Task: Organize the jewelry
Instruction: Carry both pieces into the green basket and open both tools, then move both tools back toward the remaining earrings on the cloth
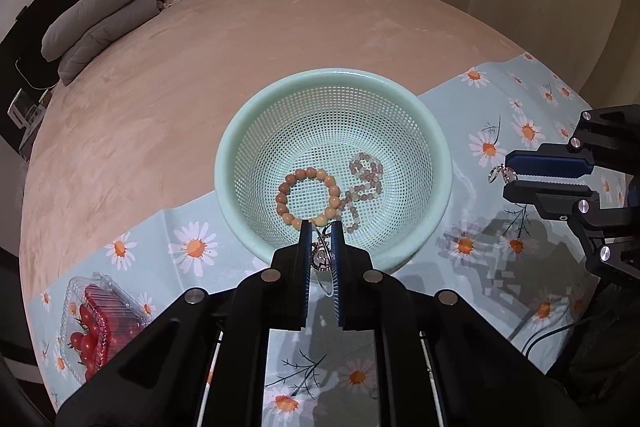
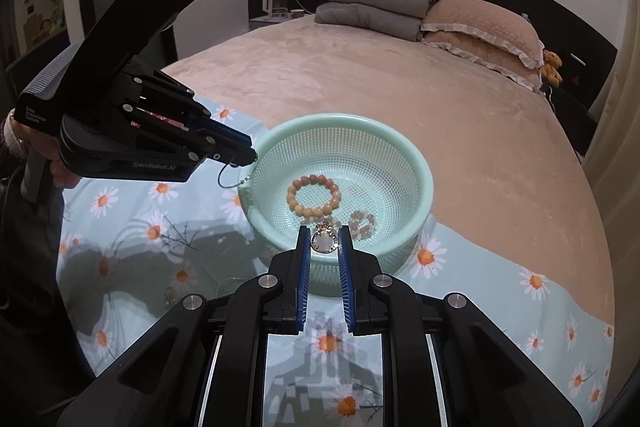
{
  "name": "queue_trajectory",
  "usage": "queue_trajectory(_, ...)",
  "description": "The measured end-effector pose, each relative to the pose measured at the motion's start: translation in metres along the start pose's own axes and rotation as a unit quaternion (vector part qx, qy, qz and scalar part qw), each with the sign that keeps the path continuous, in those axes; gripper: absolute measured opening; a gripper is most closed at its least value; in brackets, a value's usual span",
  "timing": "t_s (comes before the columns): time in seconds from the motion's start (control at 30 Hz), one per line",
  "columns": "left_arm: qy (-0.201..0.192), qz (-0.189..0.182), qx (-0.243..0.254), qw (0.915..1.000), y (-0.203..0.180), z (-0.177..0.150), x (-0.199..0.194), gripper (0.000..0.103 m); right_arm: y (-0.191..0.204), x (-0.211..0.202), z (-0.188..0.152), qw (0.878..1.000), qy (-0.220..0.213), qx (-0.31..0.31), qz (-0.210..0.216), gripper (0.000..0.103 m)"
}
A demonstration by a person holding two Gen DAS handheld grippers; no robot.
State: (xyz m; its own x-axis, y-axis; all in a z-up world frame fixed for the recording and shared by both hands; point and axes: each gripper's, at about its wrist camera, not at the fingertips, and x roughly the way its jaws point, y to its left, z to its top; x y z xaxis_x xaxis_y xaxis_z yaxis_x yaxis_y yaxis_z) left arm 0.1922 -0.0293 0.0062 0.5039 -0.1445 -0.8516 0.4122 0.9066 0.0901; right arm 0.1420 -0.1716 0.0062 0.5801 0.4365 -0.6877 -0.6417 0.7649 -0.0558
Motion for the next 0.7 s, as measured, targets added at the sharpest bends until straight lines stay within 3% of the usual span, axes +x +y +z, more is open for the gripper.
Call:
queue_trajectory(0.43,0.019,-0.006,0.000,0.9998,0.012,-0.001,0.029,0.010,-0.001,0.042,0.010,1.000,0.013,-0.002,0.012,0.014)
queue_trajectory(0.5,0.017,-0.007,-0.002,0.9998,0.013,-0.001,0.031,0.012,-0.005,0.044,0.012,1.000,0.007,0.009,-0.003,0.021)
queue_trajectory(0.53,0.013,-0.006,-0.004,0.9999,0.014,-0.002,0.030,0.018,-0.008,0.048,0.013,1.000,0.013,0.015,-0.004,0.029)
queue_trajectory(0.57,0.009,-0.001,-0.008,0.9999,0.015,-0.003,0.028,0.045,-0.009,0.049,0.011,1.000,0.015,0.015,-0.013,0.047)
queue_trajectory(0.6,0.003,0.004,-0.011,0.9999,0.017,-0.003,0.024,0.072,-0.009,0.049,0.010,0.999,0.012,0.013,-0.028,0.058)
queue_trajectory(0.7,-0.016,0.008,-0.021,0.9996,0.025,-0.006,0.012,0.080,-0.013,0.046,0.005,0.999,0.005,0.021,-0.027,0.067)
